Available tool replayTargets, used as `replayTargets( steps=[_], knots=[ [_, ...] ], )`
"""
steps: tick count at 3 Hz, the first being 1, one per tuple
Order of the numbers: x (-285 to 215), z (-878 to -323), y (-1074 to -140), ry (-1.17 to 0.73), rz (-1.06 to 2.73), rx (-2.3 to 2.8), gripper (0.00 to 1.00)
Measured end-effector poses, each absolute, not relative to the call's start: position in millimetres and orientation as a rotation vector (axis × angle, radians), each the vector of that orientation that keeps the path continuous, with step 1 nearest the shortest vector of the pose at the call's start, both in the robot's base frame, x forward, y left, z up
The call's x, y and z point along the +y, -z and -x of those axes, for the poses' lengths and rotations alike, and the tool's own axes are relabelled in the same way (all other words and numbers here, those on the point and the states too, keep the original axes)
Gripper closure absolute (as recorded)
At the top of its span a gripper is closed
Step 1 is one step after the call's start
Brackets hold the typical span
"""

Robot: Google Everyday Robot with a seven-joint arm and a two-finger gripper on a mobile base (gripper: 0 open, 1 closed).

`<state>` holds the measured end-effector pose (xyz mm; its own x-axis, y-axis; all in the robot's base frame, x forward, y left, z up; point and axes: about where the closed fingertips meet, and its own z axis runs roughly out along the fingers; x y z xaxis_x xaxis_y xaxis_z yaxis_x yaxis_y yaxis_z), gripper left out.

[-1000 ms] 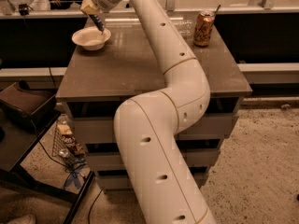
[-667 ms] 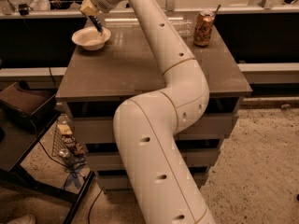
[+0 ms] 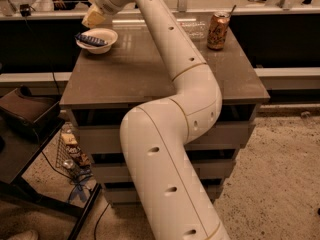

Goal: Place rxbar blueberry into paper bowl

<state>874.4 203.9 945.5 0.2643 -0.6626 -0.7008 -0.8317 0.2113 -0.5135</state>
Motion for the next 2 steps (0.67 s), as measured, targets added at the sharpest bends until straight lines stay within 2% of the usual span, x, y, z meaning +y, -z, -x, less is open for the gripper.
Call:
replayTargets(
  steps=[1, 2],
  knots=[
    [206.8, -874.5, -941.9, -0.211, 1.512, 1.457, 0.00],
    [206.9, -874.5, -941.8, -0.211, 1.512, 1.457, 0.00]
  ],
)
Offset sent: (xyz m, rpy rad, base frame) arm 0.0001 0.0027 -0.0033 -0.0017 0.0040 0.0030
